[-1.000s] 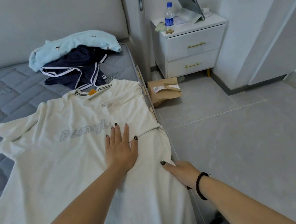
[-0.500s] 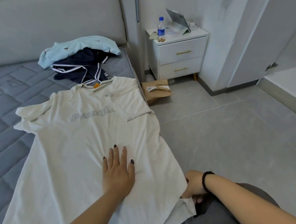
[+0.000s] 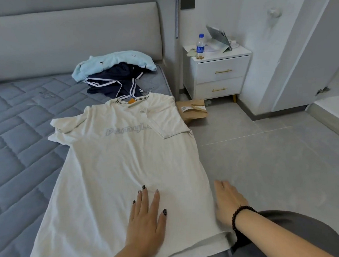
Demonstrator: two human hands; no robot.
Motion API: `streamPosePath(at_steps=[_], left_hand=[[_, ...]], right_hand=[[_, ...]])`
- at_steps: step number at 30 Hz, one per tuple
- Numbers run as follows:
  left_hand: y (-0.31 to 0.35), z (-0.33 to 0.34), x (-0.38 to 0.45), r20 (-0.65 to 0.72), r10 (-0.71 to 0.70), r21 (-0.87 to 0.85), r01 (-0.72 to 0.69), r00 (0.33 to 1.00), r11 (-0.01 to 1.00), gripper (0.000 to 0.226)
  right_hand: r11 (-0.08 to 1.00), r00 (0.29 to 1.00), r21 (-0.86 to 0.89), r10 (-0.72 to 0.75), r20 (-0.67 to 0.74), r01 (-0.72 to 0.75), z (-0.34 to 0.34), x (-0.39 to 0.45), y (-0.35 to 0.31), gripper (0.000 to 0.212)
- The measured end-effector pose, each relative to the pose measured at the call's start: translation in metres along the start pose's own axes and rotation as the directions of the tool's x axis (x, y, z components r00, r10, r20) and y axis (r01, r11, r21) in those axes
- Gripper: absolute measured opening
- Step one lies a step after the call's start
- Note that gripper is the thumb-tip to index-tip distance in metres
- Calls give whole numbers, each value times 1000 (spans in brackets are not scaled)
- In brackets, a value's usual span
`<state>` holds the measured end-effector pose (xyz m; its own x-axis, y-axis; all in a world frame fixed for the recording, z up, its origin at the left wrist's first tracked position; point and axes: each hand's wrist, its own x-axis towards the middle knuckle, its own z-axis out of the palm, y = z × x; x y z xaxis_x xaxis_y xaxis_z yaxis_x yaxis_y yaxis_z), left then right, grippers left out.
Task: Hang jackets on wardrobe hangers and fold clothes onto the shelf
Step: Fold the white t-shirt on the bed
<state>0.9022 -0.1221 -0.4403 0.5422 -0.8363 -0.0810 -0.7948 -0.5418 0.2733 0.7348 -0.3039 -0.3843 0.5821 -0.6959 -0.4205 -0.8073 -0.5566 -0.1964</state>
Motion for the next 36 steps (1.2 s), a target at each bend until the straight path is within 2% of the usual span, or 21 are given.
streamPosePath(at_steps=[2,7,10,13,17,19,21,23,25,27,30,32,34,36], left_hand=[[-21,-9,8,-14,-83,-37,83,996,996,71],[-93,-29,35,-103,-308,50,315,946,948,84],[-131,-40,57,-146,-440,22,447,886,894,69],[-159,-51,91,-202,-578,-76,576,791,814,64],[-202,-69,143,-305,-638,-194,609,707,769,53],[-227,-83,166,-380,-660,-280,599,649,750,37],[-252,-98,185,-404,-736,-422,603,543,677,32],[-280,-110,204,-304,-857,-563,647,417,514,41],[-301,-118,225,-207,-911,-623,671,355,403,56],[-313,-125,243,-135,-927,-708,621,350,338,61],[-324,-128,260,-71,-914,-813,509,399,285,62],[-333,-125,266,-108,-894,-830,455,435,322,50],[-340,-120,272,-173,-878,-832,411,447,373,40],[-342,-120,274,-216,-863,-843,359,457,401,33]], right_hand=[[991,987,-4,-130,-94,130,-1,3,-28,69],[908,907,-40,-419,-40,417,6,27,-107,63],[883,883,-45,-468,-7,468,14,58,-149,63],[868,869,-42,-495,24,495,10,97,-185,63],[833,839,-105,-542,43,544,-7,149,-233,59],[797,815,-180,-578,49,576,-15,176,-254,57],[763,793,-241,-608,46,599,-19,202,-268,58],[745,786,-311,-618,9,590,-14,223,-278,58],[736,748,-354,-650,-135,577,-5,240,-287,47],[763,727,-316,-640,-249,564,-1,259,-302,32],[794,726,-219,-607,-323,566,-10,290,-336,28],[794,725,-97,-591,-354,600,-21,306,-364,24],[737,659,-3,-606,-446,676,-32,319,-394,30],[678,609,28,-641,-466,735,-37,329,-425,34]])
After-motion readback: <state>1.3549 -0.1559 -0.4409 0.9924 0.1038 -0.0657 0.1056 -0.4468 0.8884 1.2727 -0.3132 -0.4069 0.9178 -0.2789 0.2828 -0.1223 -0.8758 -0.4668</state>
